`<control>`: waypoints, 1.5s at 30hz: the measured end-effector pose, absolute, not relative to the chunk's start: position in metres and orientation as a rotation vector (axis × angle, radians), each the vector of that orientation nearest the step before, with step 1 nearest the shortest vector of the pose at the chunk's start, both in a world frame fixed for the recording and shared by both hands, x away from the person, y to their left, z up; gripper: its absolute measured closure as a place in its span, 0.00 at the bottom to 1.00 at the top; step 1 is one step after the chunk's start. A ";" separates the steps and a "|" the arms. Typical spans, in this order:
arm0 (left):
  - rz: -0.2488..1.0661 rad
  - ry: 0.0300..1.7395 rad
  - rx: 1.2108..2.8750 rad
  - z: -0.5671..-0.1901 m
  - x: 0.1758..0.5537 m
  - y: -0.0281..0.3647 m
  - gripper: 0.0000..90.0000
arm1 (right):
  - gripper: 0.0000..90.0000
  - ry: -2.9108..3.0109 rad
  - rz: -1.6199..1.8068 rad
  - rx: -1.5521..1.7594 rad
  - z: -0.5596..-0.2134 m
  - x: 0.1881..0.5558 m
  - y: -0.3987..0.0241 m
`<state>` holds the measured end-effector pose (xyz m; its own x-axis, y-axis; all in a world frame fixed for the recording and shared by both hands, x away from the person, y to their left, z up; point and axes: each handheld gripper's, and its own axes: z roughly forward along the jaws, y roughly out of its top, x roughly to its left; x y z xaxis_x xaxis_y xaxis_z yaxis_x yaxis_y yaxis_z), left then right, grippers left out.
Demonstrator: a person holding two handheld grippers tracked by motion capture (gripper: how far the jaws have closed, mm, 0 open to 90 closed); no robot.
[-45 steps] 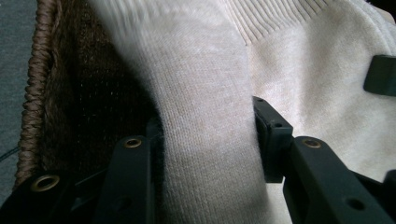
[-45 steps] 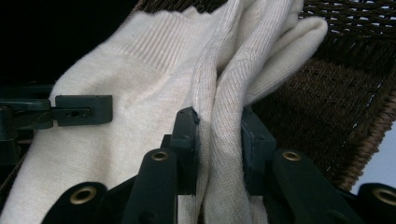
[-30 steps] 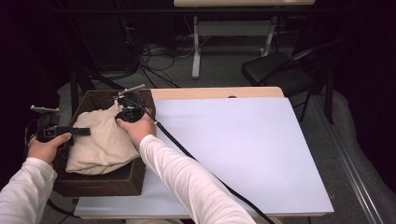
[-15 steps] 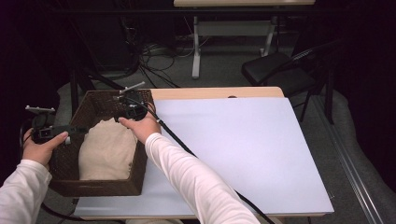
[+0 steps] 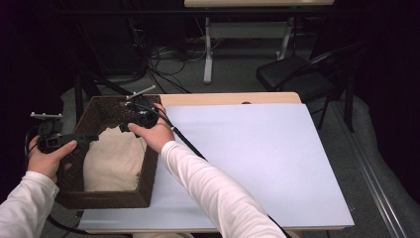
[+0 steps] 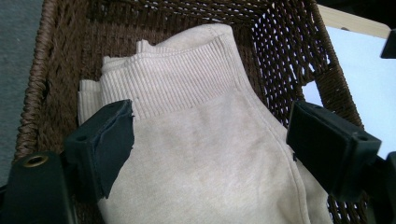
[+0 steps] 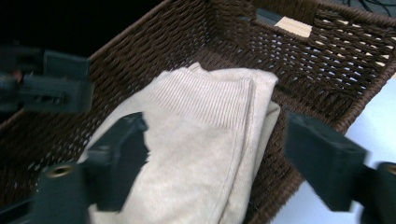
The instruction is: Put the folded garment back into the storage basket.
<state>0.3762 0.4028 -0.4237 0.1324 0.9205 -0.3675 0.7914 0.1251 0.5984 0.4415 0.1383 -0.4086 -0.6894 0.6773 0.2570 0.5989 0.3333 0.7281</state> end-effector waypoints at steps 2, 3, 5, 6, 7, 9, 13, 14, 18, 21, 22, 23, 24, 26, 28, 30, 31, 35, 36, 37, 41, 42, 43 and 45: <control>0.226 1.676 1.681 -0.423 0.375 0.401 0.16 | 0.20 2.497 1.306 1.153 -0.407 0.438 0.134; 0.224 1.678 1.676 -0.423 0.375 0.401 0.15 | 0.19 2.502 1.317 1.145 -0.407 0.438 0.133; 0.216 1.688 1.684 -0.423 0.375 0.400 0.10 | 0.17 2.519 1.315 1.150 -0.406 0.439 0.130; 0.216 1.694 1.674 -0.424 0.375 0.399 0.07 | 0.16 2.521 1.293 1.160 -0.406 0.439 0.130; 0.218 1.691 1.681 -0.424 0.375 0.399 0.05 | 0.13 2.519 1.267 1.151 -0.406 0.440 0.129; 0.230 1.692 1.689 -0.423 0.376 0.398 0.04 | 0.08 2.517 1.215 1.152 -0.406 0.441 0.127; 0.227 1.691 1.682 -0.422 0.377 0.396 0.00 | 0.02 2.532 1.195 1.140 -0.404 0.442 0.123; 0.229 1.692 1.688 -0.422 0.377 0.395 0.00 | 0.01 2.526 1.198 1.149 -0.403 0.442 0.122; 0.221 1.687 1.689 -0.423 0.377 0.390 0.00 | 0.00 2.491 1.184 1.133 -0.397 0.440 0.119; 0.220 1.663 1.693 -0.422 0.377 0.388 0.00 | 0.00 2.502 1.173 1.137 -0.395 0.439 0.118; 0.217 1.653 1.689 -0.421 0.376 0.387 0.00 | 0.00 2.507 1.167 1.140 -0.395 0.438 0.118; 0.213 1.633 1.686 -0.421 0.376 0.386 0.00 | 0.00 2.512 1.170 1.124 -0.395 0.438 0.118; 0.211 1.613 1.696 -0.419 0.375 0.385 0.00 | 0.00 2.523 1.170 1.107 -0.394 0.437 0.117; 0.220 1.579 1.700 -0.416 0.374 0.382 0.00 | 0.00 2.514 1.161 1.084 -0.392 0.433 0.117; 0.237 1.572 1.695 -0.413 0.373 0.381 0.00 | 0.00 2.511 1.164 1.068 -0.389 0.431 0.116; 0.243 1.561 1.697 -0.410 0.372 0.379 0.00 | 0.00 2.505 1.157 1.073 -0.387 0.428 0.115; 0.253 1.556 1.703 -0.409 0.372 0.377 0.00 | 0.00 2.505 1.159 1.064 -0.386 0.428 0.114; 0.267 1.514 1.748 -0.406 0.369 0.371 0.00 | 0.00 2.494 1.145 1.064 -0.382 0.425 0.110; 0.272 1.511 1.750 -0.405 0.368 0.370 0.00 | 0.00 2.497 1.150 1.062 -0.381 0.424 0.108; 0.271 1.506 1.753 -0.405 0.367 0.369 0.00 | 0.00 2.498 1.162 1.058 -0.381 0.424 0.107; 0.269 1.488 1.763 -0.402 0.366 0.364 0.00 | 0.00 2.499 1.180 1.038 -0.377 0.419 0.102; 0.269 1.481 1.764 -0.402 0.365 0.363 0.00 | 0.00 2.505 1.190 1.034 -0.376 0.418 0.100; 0.269 1.478 1.763 -0.401 0.365 0.361 0.00 | 0.00 2.506 1.197 1.029 -0.376 0.417 0.099; 0.269 1.466 1.777 -0.399 0.364 0.359 0.00 | 0.00 2.515 1.207 1.018 -0.374 0.415 0.095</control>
